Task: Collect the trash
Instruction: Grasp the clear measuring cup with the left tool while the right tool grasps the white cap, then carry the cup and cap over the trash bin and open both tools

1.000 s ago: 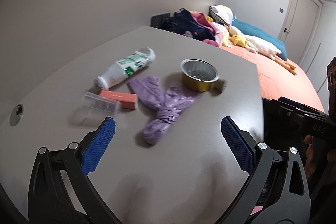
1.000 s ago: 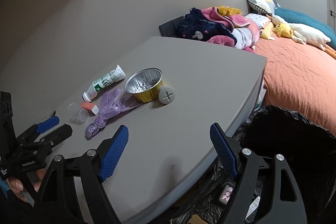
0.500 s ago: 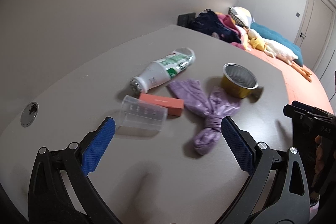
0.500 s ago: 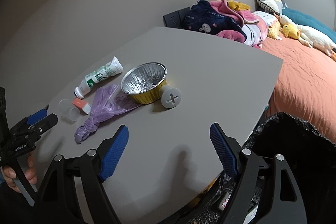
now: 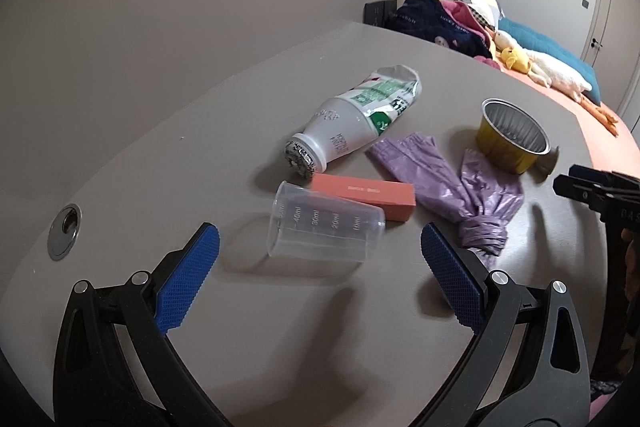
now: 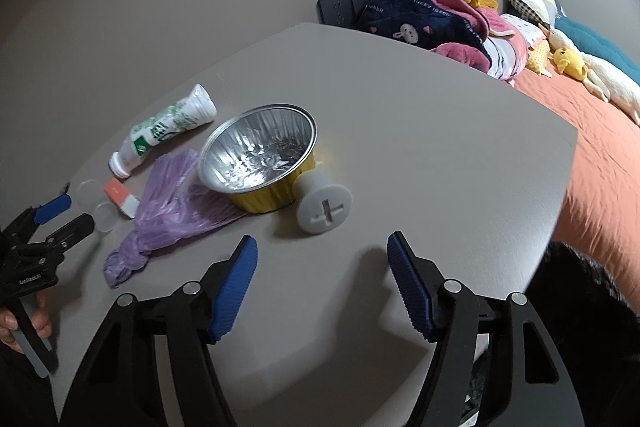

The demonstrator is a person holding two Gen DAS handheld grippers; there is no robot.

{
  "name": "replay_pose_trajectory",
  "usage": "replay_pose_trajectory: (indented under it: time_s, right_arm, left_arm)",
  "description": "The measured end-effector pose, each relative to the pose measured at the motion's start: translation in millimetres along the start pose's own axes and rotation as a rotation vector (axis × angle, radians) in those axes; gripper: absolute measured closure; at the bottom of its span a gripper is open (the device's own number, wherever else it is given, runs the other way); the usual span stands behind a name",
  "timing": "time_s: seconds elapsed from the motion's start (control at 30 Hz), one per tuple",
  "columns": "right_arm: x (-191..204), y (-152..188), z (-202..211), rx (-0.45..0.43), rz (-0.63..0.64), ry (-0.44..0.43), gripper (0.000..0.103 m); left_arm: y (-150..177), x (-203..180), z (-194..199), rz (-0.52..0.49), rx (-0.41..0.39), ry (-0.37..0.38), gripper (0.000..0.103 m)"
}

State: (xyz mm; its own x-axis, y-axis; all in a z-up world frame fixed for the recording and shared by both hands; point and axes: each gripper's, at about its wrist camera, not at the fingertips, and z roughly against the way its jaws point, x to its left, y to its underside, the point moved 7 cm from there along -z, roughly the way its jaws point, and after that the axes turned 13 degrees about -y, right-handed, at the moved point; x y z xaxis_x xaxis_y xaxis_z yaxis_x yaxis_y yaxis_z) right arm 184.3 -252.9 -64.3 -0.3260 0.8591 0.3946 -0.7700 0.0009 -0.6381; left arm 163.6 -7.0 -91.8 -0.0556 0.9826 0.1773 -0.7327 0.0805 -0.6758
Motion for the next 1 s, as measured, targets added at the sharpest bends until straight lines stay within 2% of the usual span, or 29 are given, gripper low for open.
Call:
replay_pose_trajectory:
  time_s: [0.1,0.23,0.33,0.43,0.5,0.7,1.0]
  right_arm:
    - [-2,-7,-6,0.006,0.02,0.015,0.036]
    - [-3,-15,-12,0.019,0.043,0.02,0.044]
    - [-3,-18,-16,0.023,0.068,0.028,0.053]
    - [0,-20,-18,0.029,0.104,0.043,0.07]
    - [2,-18,-18,0.027,0.118,0.045,0.07]
    - [9,-12,-14,0.018,0.103,0.009,0.07]
    - [19,-4,9,-0.011,0.072,-0.028,0.07]
  left_arm:
    - [0,-1,-7,-0.015,0.008,0.006,0.006]
    - [0,-1,-13,-0.023,0.02,0.019,0.006]
    - [-2,-2,-14,-0.025,0.021,0.037,0.012]
    - [1,-3,-16,-0.033,0.037,0.054,0.028]
    - [3,-6,-17,-0.037,0.054,0.078,0.046]
    - [9,-5,-11,-0.041,0.048,0.083,0.046]
    - [9,-1,10,0.013,0.029,0.11,0.046]
